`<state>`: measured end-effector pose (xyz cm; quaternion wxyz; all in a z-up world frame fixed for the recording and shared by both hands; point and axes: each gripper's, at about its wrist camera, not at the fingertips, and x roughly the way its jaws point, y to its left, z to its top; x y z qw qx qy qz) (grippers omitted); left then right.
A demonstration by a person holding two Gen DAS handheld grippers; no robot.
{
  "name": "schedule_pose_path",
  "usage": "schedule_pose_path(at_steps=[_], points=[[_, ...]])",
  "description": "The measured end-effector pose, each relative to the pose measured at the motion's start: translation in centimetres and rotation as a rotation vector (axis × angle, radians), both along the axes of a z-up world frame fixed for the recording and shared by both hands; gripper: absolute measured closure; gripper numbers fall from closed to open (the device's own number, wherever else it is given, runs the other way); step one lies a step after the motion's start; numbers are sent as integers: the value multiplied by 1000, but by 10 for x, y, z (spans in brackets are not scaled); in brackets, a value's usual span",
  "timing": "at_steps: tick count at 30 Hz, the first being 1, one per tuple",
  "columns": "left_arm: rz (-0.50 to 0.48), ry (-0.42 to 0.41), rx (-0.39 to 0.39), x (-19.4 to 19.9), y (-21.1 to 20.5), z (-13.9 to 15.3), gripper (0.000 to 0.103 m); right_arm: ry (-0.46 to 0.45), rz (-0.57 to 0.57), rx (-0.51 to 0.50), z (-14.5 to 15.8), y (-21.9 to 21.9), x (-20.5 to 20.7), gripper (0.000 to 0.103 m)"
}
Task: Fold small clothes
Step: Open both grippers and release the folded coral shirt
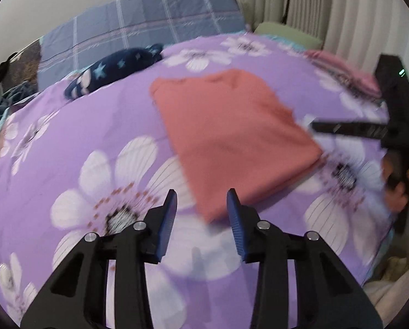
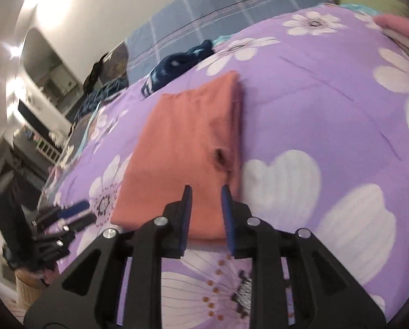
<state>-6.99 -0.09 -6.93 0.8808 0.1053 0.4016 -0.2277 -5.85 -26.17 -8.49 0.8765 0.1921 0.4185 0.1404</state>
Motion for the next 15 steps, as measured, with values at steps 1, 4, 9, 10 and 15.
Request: schedule_pose_path(at_steps=[1, 4, 9, 10, 15], points=[[-11, 5, 7, 4, -8, -5, 64, 13, 4, -8, -4, 3, 2, 80], [5, 58, 87, 18, -23, -34, 64, 90, -23, -67, -23, 6, 10, 88], [66, 59, 112, 28, -21, -51, 42, 77, -4, -51, -23, 0, 4, 90], [65, 56, 114, 27, -20, -49, 42, 66, 6, -37, -20, -1, 2, 86], [51, -4, 130, 25, -21, -32, 42, -28, -17, -53, 9, -13, 4, 57]])
